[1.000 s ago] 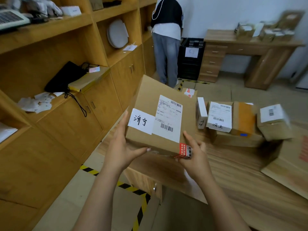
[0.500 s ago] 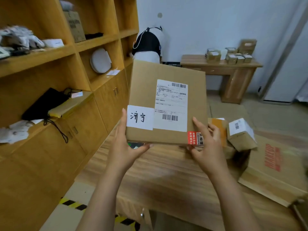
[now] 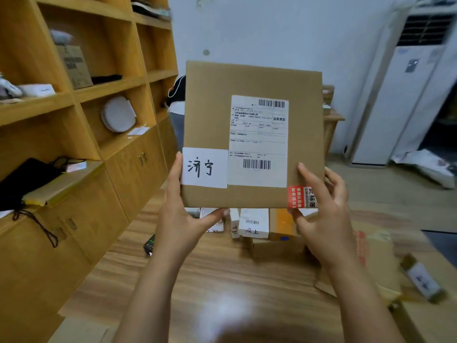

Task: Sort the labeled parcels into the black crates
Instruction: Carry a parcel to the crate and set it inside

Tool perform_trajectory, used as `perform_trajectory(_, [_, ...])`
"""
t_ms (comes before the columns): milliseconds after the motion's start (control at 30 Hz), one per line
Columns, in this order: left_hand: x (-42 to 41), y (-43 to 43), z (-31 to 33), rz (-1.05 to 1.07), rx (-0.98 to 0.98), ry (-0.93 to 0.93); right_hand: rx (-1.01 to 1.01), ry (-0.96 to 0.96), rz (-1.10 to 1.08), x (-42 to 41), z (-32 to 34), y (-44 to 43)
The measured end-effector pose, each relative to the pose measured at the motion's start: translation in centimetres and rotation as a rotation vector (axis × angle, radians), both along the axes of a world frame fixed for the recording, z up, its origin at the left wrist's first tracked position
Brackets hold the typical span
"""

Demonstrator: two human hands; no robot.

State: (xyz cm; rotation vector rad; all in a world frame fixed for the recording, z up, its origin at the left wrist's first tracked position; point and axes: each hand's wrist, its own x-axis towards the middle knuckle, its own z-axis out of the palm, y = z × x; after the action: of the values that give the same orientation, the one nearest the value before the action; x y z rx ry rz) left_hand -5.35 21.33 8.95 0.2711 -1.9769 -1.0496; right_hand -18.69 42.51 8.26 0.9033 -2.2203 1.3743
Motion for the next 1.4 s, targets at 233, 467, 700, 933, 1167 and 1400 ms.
perform_trajectory(233, [-2.5,2.6,0.9,-0.030,-0.030,0.019,0.004,0.036,-0.048,-1.8,1.0,2.9])
perform_trajectory(467, [-4.1,4.4,0.2,-0.058,-0.019,0.016,0.027,0.052,-0.091,-2.7,0.7,5.0])
perform_trajectory(700, [-4.9,5.1,-0.1,-0.077,-0.016,0.007,0.059,0.025,-0.121,-2.8,0.6,6.0])
perform_trajectory(933, [-4.9,5.3,-0.3,-0.085,-0.024,0.011,0.098,0.035,-0.156,-2.3,0.8,6.3])
perform_trajectory(1167, [-4.6,5.0,-0.7,-0.117,-0.014,-0.003,0.131,0.016,-0.195,-1.5,0.4,6.2])
perform_trajectory(1400, [-4.2,4.3,-1.3,-0.162,-0.002,-0.034,0.120,-0.015,-0.239,-0.2,0.0,5.6])
